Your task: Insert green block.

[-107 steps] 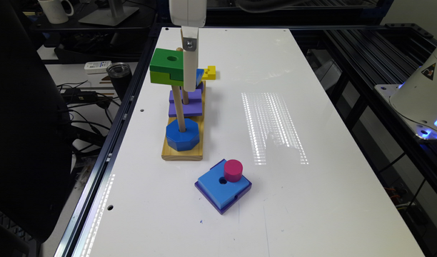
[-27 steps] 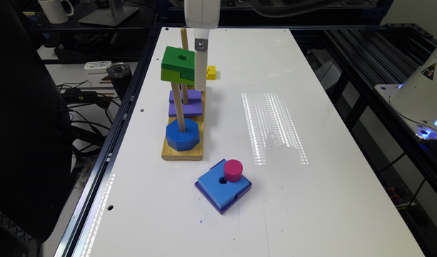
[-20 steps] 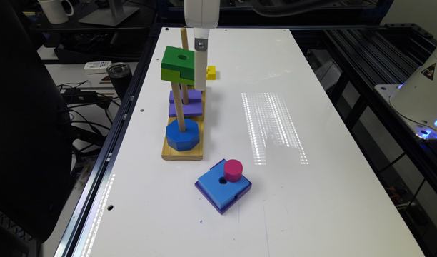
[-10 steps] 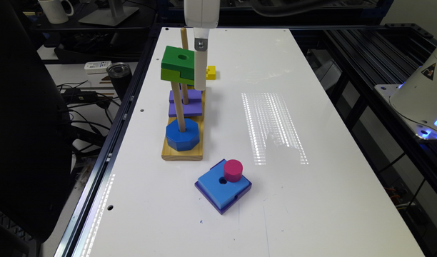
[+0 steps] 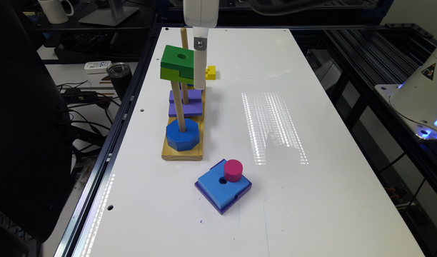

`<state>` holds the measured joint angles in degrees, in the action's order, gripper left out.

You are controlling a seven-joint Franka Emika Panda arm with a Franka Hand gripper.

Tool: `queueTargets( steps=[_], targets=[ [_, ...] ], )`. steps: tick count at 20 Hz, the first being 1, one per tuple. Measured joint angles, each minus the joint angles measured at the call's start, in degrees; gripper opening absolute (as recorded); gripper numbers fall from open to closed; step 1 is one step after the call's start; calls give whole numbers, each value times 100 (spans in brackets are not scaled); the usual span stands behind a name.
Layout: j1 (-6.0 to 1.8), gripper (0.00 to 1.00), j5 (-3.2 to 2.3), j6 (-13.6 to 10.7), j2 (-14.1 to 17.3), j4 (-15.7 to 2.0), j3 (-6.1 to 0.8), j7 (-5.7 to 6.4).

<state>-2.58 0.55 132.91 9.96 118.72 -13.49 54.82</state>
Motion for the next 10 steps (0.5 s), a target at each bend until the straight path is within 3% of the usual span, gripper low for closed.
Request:
queueTargets(
  steps=[10],
  targets=[
    [-49,0,0,66,2,-3,2,-67]
  ],
)
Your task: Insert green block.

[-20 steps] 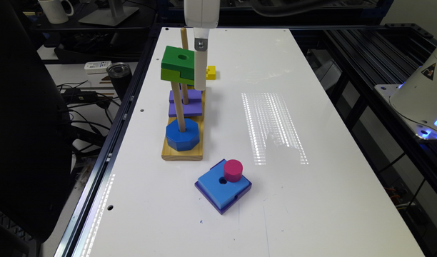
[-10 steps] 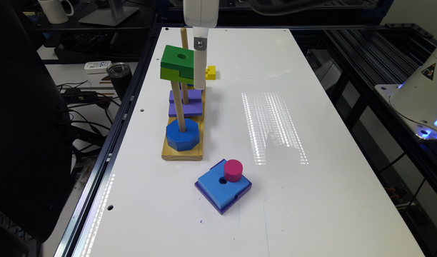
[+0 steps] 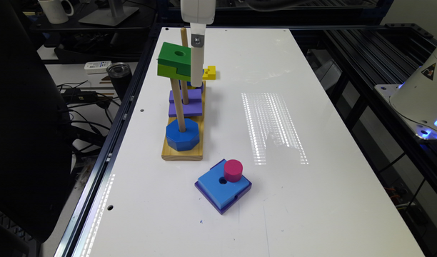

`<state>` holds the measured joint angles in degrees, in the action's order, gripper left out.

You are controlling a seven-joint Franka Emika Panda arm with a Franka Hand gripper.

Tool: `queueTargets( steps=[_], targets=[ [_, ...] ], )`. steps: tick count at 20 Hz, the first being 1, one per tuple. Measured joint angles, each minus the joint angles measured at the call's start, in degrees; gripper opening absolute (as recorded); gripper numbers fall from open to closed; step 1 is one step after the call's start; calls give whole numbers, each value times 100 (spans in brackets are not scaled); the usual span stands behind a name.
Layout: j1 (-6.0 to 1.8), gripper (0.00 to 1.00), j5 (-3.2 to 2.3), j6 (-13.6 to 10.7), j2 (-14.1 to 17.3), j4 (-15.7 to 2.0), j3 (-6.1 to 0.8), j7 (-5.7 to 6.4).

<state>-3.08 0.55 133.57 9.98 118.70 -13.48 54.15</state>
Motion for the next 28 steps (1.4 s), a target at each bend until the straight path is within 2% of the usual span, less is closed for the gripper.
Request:
queueTargets(
  steps=[12,25,28],
  targets=[
    [7,0,0,5,14,-25,-47,0],
    [7,0,0,6,27,-28,-51,0],
    [8,0,0,68,99,-28,-51,0]
  ],
)
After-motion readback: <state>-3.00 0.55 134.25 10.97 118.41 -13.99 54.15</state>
